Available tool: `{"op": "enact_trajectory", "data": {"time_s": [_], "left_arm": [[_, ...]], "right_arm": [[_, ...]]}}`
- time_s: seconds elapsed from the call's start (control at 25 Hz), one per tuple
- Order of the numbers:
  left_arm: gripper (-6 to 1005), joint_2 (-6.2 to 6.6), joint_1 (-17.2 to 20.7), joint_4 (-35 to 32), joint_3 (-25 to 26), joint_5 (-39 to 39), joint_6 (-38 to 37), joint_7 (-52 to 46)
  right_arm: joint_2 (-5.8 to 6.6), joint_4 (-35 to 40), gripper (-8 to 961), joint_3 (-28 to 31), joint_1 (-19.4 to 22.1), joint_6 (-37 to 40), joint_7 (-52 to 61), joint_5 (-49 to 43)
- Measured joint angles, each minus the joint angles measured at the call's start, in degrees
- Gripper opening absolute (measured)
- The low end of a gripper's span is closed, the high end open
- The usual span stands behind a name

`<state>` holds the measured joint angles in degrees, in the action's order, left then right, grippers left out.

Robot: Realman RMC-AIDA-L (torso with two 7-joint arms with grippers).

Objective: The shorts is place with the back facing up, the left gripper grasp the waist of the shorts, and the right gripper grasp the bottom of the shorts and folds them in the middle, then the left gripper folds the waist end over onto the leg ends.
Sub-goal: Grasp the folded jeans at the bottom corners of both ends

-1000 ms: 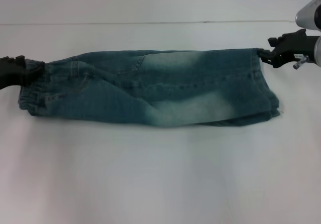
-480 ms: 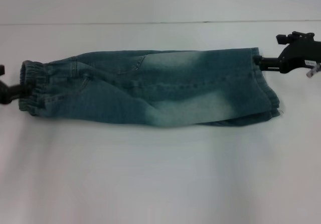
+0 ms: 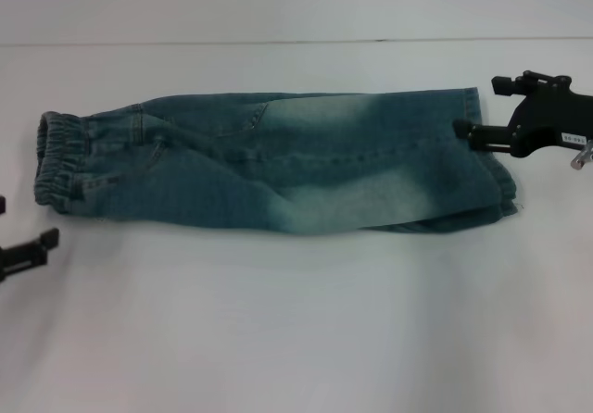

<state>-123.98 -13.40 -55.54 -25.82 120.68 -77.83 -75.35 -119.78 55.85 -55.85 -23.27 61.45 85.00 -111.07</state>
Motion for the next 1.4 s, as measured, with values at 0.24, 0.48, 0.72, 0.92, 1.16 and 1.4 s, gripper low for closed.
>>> {"op": "enact_trajectory", "data": {"time_s": [0.24,0.48,0.72,0.92,1.16,1.4], "left_arm": [[936,-0.10,-0.62,4.98,0.02,-0.56,3.98,5.29],[936,0.01,-1.72,7.95,0.06,-4.21,6.60,9.56],[937,0.48,-3.83,11.33,-0.18,-5.16,8.44,11.68],[937,1.38,-5.97,14.72,-0.61,-4.93,11.00,12.54],[937,2.10,-7.94,17.76,-1.05,-4.79,13.77,13.47],[860,2.71,-9.20,20.31,-1.99,-4.79,18.30,13.99]], "right_arm": [[-0.09,-0.06,870,0.13,0.49,2.61,-0.54,1.78],[-0.21,-0.77,869,0.01,0.77,3.47,-1.70,2.98],[-0.20,-1.68,869,-0.24,0.77,3.49,-2.51,3.14],[-0.19,-2.45,869,-0.30,0.78,3.56,-2.94,3.15],[-0.28,-2.88,868,-0.31,0.78,3.60,-3.34,3.15],[-0.28,-4.33,868,-0.32,1.16,3.59,-5.85,5.79]]}}
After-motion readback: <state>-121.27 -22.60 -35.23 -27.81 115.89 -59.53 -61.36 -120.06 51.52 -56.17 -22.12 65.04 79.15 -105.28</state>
